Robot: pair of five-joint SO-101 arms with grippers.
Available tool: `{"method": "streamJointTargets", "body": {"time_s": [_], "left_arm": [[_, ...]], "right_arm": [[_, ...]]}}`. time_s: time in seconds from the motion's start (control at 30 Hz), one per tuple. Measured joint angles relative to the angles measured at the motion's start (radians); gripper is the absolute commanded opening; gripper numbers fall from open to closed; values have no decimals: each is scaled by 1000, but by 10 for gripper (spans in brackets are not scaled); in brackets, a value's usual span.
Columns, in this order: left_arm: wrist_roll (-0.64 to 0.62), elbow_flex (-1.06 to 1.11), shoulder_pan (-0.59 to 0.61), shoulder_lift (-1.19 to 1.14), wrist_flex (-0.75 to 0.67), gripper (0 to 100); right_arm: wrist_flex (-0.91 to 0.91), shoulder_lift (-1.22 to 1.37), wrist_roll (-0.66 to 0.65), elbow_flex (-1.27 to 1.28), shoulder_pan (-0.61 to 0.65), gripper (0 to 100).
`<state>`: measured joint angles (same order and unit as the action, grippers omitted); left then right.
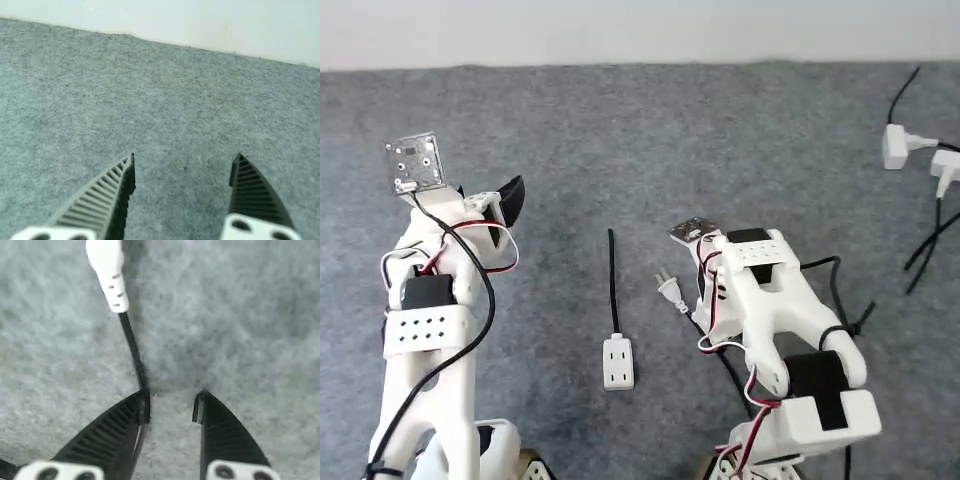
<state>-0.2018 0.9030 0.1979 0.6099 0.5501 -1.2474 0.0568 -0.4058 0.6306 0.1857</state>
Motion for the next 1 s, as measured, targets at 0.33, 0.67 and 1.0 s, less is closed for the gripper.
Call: {"method": "streamJointTargets", "body": {"time_s": [0.33, 0.67, 1.0], "left_arm": [[0, 0, 0, 0, 0, 290], [0, 0, 0, 0, 0, 290], [0, 0, 0, 0, 0, 290]], "right_arm": [[-11, -35, 0, 20, 69, 168], [-17, -68, 35, 25, 107, 168], [29, -21, 43, 49, 104, 81]]}}
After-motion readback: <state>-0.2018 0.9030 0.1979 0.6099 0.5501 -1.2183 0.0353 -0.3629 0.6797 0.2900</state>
